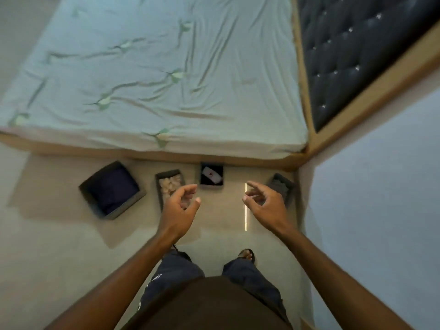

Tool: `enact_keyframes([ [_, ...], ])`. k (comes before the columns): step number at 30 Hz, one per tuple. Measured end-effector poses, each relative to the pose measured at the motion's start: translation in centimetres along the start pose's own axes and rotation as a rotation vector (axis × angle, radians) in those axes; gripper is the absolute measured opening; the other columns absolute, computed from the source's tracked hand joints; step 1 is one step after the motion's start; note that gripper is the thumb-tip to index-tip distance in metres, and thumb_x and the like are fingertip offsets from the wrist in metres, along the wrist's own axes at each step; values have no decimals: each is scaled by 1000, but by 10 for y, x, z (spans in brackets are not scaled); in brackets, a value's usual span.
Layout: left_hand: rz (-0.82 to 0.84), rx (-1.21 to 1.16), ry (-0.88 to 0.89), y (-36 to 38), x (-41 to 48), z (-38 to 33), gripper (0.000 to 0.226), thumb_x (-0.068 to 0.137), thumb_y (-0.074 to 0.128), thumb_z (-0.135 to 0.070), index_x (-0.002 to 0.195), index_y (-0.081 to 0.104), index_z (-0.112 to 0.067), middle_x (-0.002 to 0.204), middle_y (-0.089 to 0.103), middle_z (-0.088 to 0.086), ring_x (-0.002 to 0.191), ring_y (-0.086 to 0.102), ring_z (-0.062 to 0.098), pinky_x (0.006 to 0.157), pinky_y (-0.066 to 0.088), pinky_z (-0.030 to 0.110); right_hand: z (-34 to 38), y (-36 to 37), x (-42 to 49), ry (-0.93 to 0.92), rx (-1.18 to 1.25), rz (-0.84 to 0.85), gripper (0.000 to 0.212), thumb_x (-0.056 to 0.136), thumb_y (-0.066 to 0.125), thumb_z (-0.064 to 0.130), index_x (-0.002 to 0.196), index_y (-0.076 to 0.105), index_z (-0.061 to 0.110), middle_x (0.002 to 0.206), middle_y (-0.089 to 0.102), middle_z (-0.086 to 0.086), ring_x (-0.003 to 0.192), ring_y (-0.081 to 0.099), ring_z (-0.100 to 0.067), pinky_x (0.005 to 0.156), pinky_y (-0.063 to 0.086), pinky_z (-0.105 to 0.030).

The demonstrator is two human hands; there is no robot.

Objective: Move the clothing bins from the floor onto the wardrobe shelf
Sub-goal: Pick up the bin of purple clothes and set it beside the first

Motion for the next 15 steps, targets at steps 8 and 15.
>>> enact_keyframes([
  [8, -246, -101, -104, -189, 1, 80, 33, 90, 64, -20, 122, 59, -25, 114, 65, -11, 106, 60, 4, 89, 51, 25, 125, 170, 40, -164, -117, 218, 50, 87, 66, 35, 134, 54, 26, 104, 66, 9, 89, 63, 1, 65, 48, -7],
  [15, -424, -120, -230, -337, 1, 151, 32, 89, 64, -18, 122, 62, -21, 114, 65, -9, 104, 58, 1, 91, 49, 25, 212, 324, 67, -203, -135, 373, 49, 88, 67, 29, 134, 54, 21, 103, 68, 6, 89, 66, -3, 73, 57, -19],
])
Point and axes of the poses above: each hand's wrist, its own x-axis towards the middle knuckle, its own y-axis out of the palm, z = x × y, the point moved 9 cm from there along x, towards the middle knuckle
